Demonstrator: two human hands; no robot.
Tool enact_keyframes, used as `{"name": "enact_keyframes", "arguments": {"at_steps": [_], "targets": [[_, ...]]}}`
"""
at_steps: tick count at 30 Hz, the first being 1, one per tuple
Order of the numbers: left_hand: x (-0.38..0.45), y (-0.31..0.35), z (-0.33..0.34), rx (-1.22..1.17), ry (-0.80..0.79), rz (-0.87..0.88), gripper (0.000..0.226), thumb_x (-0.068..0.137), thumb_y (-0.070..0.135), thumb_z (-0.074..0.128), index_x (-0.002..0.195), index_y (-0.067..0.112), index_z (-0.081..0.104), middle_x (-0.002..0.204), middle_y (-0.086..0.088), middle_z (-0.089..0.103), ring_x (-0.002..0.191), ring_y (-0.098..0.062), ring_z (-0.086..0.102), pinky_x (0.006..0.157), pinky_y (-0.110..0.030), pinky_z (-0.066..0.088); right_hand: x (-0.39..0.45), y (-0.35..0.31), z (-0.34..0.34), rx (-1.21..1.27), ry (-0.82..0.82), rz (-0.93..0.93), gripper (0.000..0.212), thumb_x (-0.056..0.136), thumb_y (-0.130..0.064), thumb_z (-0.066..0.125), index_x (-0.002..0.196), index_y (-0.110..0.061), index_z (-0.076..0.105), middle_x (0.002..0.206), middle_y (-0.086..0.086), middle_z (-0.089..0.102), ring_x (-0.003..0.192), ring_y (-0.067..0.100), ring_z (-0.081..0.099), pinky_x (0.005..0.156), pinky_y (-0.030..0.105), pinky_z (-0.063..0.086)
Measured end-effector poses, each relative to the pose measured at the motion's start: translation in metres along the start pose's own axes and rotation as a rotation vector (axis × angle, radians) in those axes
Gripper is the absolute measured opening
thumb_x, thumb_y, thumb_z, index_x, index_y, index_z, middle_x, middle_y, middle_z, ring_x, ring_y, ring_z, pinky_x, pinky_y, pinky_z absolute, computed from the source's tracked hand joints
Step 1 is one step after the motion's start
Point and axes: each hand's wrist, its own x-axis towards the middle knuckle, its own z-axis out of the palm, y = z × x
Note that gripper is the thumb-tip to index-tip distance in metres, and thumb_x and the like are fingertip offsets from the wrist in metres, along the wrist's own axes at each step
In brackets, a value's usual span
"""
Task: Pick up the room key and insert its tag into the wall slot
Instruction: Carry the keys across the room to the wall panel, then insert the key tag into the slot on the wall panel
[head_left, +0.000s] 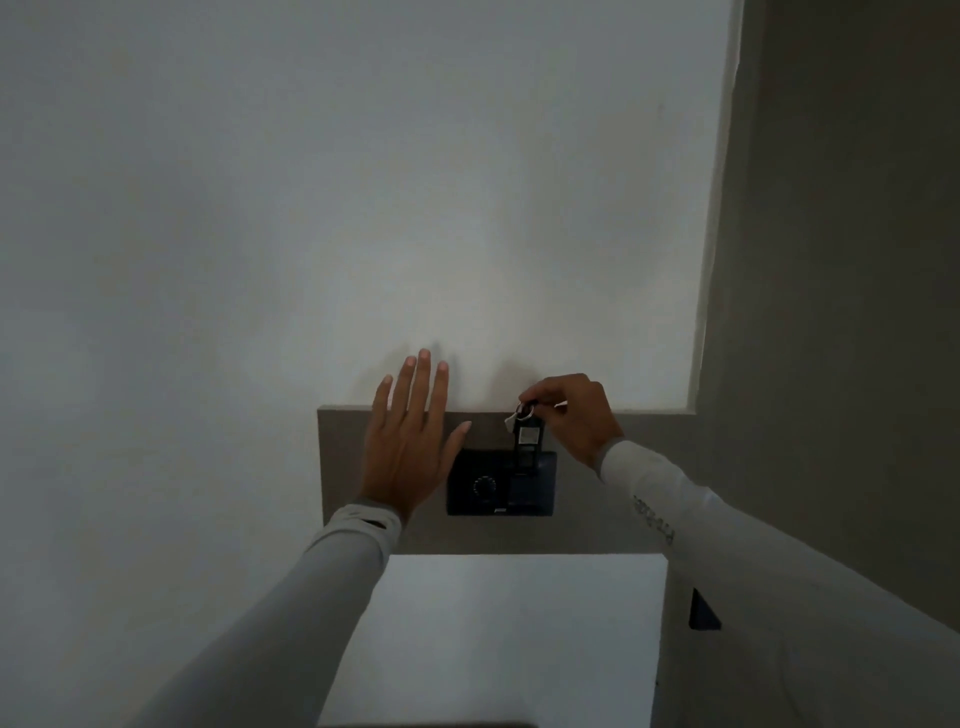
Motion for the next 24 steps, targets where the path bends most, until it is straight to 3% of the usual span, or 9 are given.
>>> {"name": "enact_keyframes", "arguments": {"at_steps": [4, 8, 14, 17, 24], "targets": [[0.018, -0.008, 0.024, 0.018, 0.002, -0.024, 0.071, 0.11, 0.05, 0.03, 0.163, 0.003, 0.028, 0.171, -0.025, 0.03, 0.158, -0.039, 0.031, 0.126, -0.058, 0.035, 0.011, 0.02, 0.012, 0.02, -0.03, -0.014, 0.022, 0.075, 0.014, 0.063, 0.08, -0.006, 0.07, 0.087, 0.012, 0.071, 0.071, -0.007, 0.06, 0.062, -0.001, 0.043], [0.025, -0.009, 0.047, 0.028, -0.006, -0.041, 0.07, 0.111, 0.047, 0.02, 0.161, 0.0, 0.032, 0.168, -0.032, 0.029, 0.157, -0.044, 0.031, 0.124, -0.058, 0.039, 0.013, 0.035, 0.019, 0.055, -0.091, -0.039, 0.021, 0.075, 0.012, 0.066, 0.085, -0.005, 0.068, 0.088, 0.014, 0.073, 0.077, 0.007, 0.065, 0.07, 0.002, 0.047], [0.024, -0.009, 0.064, -0.005, 0.005, -0.046, 0.071, 0.112, 0.048, 0.019, 0.164, 0.001, 0.021, 0.171, -0.032, 0.019, 0.16, -0.046, 0.019, 0.127, -0.058, 0.031, 0.0, 0.047, 0.023, -0.036, -0.108, -0.162, 0.019, 0.075, 0.002, 0.072, 0.089, -0.011, 0.069, 0.086, 0.011, 0.071, 0.079, 0.018, 0.065, 0.077, 0.031, 0.054], [0.023, -0.012, 0.067, 0.002, 0.019, -0.031, 0.071, 0.111, 0.047, 0.024, 0.164, 0.001, 0.022, 0.171, -0.033, 0.019, 0.16, -0.047, 0.018, 0.127, -0.059, 0.031, -0.007, 0.053, 0.027, -0.139, -0.07, -0.252, 0.018, 0.08, -0.002, 0.069, 0.096, -0.011, 0.068, 0.09, 0.011, 0.067, 0.081, 0.022, 0.062, 0.077, 0.034, 0.052], [0.021, -0.012, 0.066, -0.015, 0.021, -0.026, 0.071, 0.111, 0.047, 0.025, 0.165, 0.001, 0.021, 0.171, -0.033, 0.018, 0.16, -0.047, 0.017, 0.127, -0.06, 0.031, -0.018, 0.051, 0.037, -0.237, -0.001, -0.254, 0.02, 0.087, -0.004, 0.063, 0.107, -0.003, 0.063, 0.102, 0.016, 0.066, 0.091, 0.032, 0.062, 0.08, 0.042, 0.054]]}}
